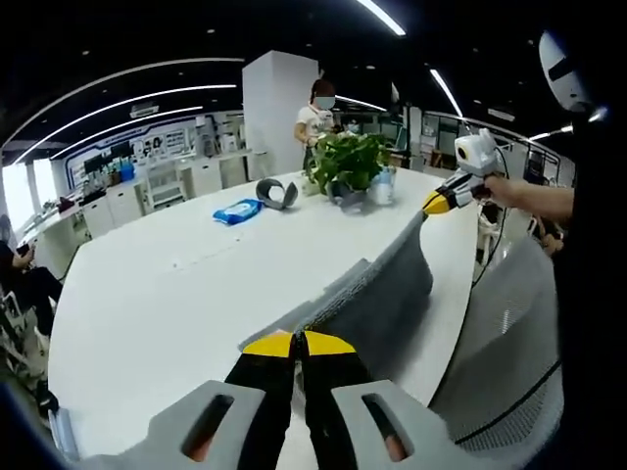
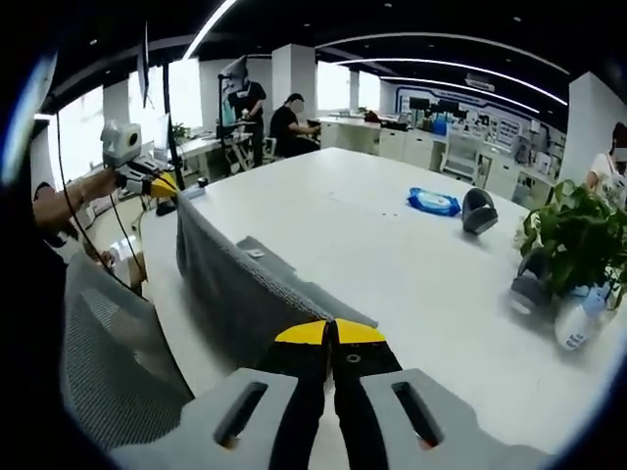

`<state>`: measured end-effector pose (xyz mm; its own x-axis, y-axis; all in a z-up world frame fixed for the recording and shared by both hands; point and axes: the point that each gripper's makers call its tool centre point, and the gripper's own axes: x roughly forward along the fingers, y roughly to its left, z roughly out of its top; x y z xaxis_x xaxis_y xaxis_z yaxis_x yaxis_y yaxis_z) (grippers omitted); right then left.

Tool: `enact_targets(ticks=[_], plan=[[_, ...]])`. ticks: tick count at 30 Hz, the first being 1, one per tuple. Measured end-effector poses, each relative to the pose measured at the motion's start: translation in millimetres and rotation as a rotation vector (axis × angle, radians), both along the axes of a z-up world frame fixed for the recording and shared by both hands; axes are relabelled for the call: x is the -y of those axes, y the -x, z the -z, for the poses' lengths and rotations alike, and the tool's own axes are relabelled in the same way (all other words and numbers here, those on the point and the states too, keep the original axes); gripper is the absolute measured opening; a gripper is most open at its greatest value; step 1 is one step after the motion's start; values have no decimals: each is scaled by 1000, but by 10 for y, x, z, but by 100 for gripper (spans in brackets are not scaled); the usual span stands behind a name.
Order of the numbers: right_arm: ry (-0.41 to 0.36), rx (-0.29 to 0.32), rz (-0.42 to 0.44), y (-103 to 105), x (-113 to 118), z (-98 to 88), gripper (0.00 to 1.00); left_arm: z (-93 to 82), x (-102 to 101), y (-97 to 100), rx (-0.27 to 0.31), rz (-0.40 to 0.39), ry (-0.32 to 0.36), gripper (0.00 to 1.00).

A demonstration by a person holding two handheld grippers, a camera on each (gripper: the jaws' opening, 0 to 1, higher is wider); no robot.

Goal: Fold the towel on the table until its edges align and the towel forms a compact rectangular stack.

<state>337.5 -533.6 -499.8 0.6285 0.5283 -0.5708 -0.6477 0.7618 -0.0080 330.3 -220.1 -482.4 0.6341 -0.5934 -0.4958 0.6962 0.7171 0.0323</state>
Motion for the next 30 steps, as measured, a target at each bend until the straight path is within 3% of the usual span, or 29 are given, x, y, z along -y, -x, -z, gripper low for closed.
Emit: enact_targets(ticks=[17,30], plan=[[28,-63,-10,-290,6,350,0,295,27,-286,-27,-6,-32,2],[58,-123,-28,-481,11,628,0,654,5,-577,-89,-13,-55,2]])
